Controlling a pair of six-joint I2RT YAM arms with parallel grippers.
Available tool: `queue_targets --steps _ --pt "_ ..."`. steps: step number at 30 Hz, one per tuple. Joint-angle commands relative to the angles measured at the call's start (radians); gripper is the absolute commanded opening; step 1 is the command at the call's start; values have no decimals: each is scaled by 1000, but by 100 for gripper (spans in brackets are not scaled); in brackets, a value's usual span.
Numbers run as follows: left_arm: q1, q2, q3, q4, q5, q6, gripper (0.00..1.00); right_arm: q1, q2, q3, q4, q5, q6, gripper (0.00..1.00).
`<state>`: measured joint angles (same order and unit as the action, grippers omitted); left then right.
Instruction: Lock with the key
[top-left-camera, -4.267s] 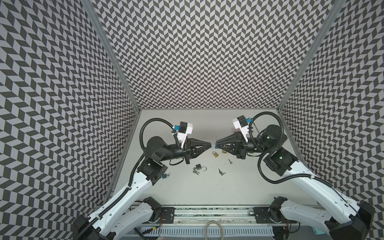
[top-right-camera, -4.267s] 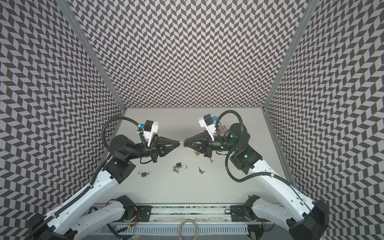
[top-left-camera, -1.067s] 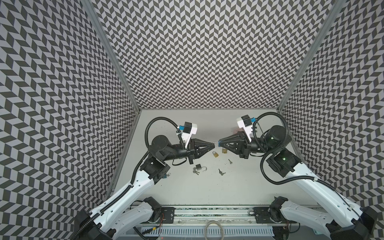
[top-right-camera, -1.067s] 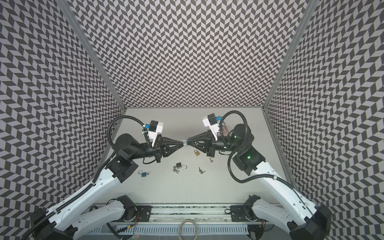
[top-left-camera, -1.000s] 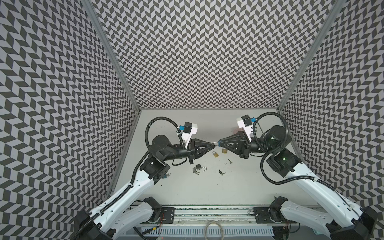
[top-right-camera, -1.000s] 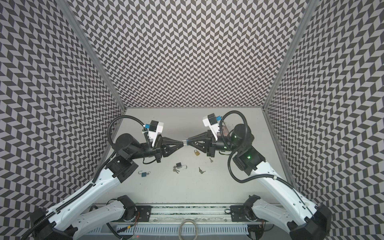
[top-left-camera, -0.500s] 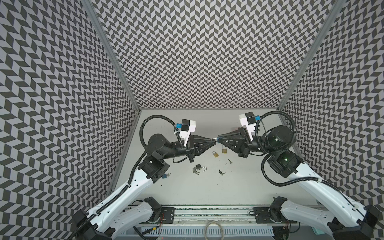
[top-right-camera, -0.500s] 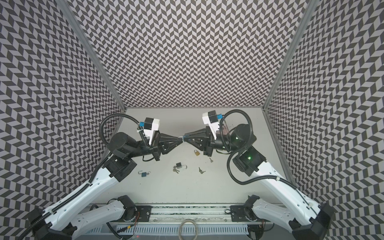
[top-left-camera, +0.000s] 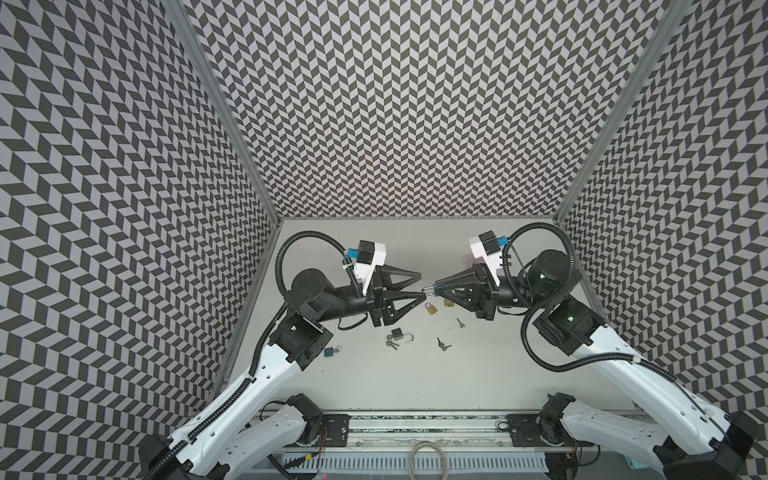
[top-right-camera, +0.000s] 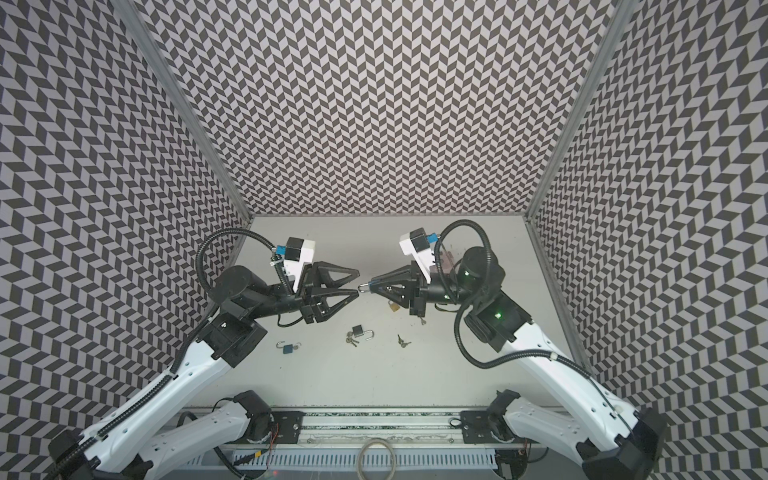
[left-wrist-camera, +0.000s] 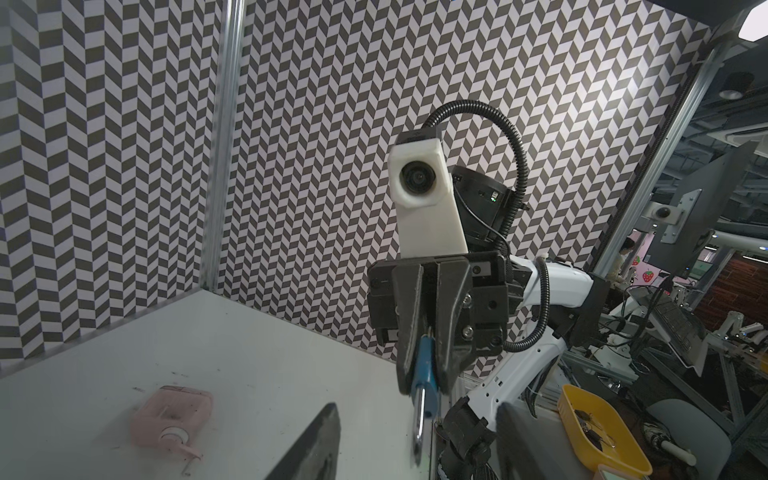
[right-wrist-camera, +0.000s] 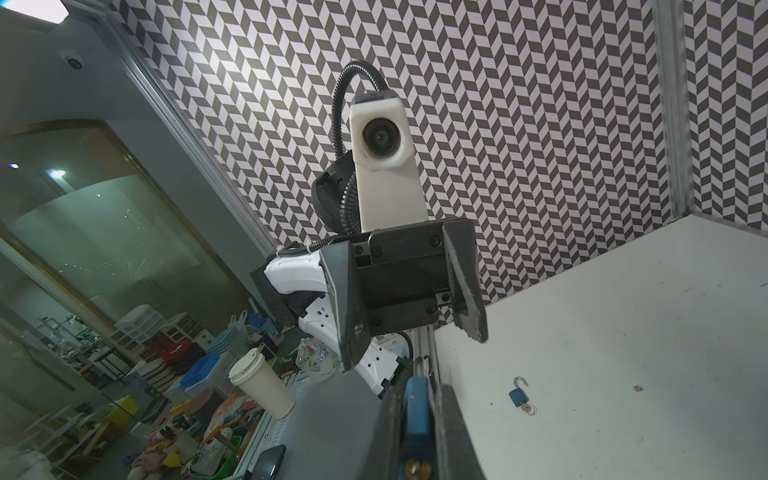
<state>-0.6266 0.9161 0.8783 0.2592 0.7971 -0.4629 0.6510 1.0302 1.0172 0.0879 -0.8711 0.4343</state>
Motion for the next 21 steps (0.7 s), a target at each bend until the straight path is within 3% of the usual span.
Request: queue_targets --steps 1,8,12,17,21 --pt "8 9 10 -3 5 3 61 -5 -26 6 31 -17 -5 0" --pt "4 32 -2 37 42 -18 60 -5 -24 -10 96 -32 34 0" --pt "4 32 -10 61 46 -32 38 -5 -15 -14 114 -43 46 0" --pt "4 29 -6 66 47 -34 0 -5 -12 -14 108 -39 39 0" --pt "4 22 -6 71 51 -34 0 -5 -15 -5 99 -35 27 0"
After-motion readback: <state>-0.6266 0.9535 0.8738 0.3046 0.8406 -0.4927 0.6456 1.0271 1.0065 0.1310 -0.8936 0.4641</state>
